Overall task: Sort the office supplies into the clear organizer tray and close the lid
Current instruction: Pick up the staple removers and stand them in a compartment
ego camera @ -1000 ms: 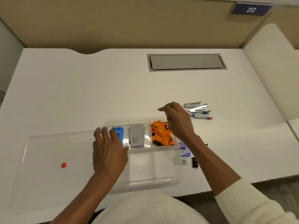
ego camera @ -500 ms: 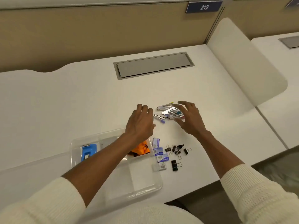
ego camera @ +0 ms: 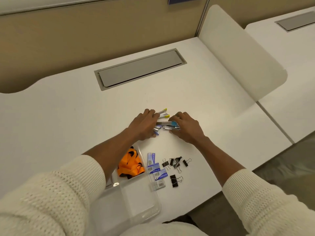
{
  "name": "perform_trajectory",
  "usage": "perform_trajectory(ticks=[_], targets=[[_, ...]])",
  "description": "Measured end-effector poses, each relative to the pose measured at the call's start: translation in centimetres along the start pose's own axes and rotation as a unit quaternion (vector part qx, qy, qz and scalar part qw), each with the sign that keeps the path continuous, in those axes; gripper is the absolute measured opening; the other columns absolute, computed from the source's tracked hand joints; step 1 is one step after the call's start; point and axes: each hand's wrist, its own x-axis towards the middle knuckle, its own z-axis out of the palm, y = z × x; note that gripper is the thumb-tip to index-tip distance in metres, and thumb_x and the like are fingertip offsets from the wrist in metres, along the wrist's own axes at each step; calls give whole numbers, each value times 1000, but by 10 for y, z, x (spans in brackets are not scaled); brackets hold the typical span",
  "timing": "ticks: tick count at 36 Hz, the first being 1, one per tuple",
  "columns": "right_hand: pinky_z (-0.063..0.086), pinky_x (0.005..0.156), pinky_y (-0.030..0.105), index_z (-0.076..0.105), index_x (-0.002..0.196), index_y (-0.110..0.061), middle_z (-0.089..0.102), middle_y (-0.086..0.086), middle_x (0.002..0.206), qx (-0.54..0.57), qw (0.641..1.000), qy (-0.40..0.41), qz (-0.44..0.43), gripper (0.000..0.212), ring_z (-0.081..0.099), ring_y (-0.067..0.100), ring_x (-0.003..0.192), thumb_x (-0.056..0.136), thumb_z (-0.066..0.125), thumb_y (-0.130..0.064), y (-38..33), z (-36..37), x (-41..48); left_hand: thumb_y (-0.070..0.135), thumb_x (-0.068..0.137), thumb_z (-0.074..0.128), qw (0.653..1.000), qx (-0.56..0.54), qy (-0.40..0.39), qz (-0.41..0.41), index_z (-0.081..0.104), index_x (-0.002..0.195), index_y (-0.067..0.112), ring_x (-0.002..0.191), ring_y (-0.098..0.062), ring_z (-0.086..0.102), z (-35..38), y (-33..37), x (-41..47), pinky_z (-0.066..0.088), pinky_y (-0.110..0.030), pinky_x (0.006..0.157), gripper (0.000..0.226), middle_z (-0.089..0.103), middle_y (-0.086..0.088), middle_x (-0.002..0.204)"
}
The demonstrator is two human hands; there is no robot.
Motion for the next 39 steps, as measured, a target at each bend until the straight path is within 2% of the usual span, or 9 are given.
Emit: perform_trajectory(ticks=[7, 10, 16, 19, 23, 25, 28, 34, 39], targets=[[51, 62, 36, 54, 116, -29, 58, -6, 110, -12, 998, -22, 50, 43, 56, 21, 95, 82, 70, -48, -1, -5, -2, 48, 83, 78, 999, -35, 32, -14, 51, 127, 12, 112, -27, 50, -1, 4, 3, 49, -39, 70, 63, 53, -7, 124], [42, 60, 32, 54, 114, -29, 58, -5, 106, 3, 997, -27, 72, 43, 59, 23, 89, 80, 71, -48, 0, -7, -6, 49, 89, 71, 998, -33, 45, -22, 50, 122, 12, 106, -27, 53, 0, 5, 2, 50, -38, 65, 54, 53, -7, 119], [46, 66, 33, 57, 104, -35, 61, -11, 96, 98, 981, 5, 167, 36, 61, 22, 81, 75, 70, -53, 6, -7, -20, 44, 96, 62, 994, -94, 37, -44, 45, 128, 7, 106, -30, 52, -3, 10, -1, 53, -45, 70, 51, 51, -11, 122], [52, 69, 34, 57, 100, -37, 69, -15, 90, 182, 952, 30, 244, 38, 66, 16, 75, 69, 70, -55, 7, -6, -28, 42, 100, 57, 994, -90, 24, -50, 49, 120, 4, 105, -30, 51, -4, 12, 0, 50, -44, 68, 43, 50, -14, 120], [60, 61, 40, 61, 91, -35, 73, -7, 64, 324, 894, 50, 306, 29, 69, 15, 54, 69, 75, -48, 7, -8, -37, 40, 100, 55, 995, -67, 3, -71, 52, 114, 0, 105, -31, 50, -2, 16, 2, 39, -39, 62, 43, 47, -17, 119], [61, 53, 42, 66, 88, -30, 74, 4, 76, 409, 852, 71, 319, 27, 69, 22, 52, 70, 82, -42, 5, -12, -41, 40, 100, 55, 996, -50, 1, -78, 51, 115, -1, 105, -31, 49, 0, 17, 2, 38, -38, 61, 44, 46, -17, 120], [54, 48, 30, 70, 90, -27, 70, 7, 92, 486, 803, 95, 332, 28, 66, 20, 54, 71, 86, -39, 0, -19, -45, 39, 100, 54, 995, -41, 2, -88, 49, 118, -2, 104, -31, 48, 3, 19, 5, 38, -37, 61, 45, 46, -18, 121], [51, 50, 27, 73, 95, -24, 66, -3, 73, 565, 739, 94, 355, 31, 59, 16, 55, 72, 87, -39, -11, -26, -47, 40, 102, 49, 992, -35, 11, -122, 46, 122, 0, 101, -32, 51, 9, 24, 8, 44, -37, 66, 45, 49, -19, 120], [51, 49, 24, 73, 102, -22, 70, 4, 82, 596, 710, 92, 363, 31, 59, 14, 56, 77, 85, -37, -19, -31, -44, 42, 104, 47, 983, -94, -2, -158, 41, 127, 0, 100, -33, 56, 10, 25, 8, 39, -38, 68, 49, 49, -19, 122]])
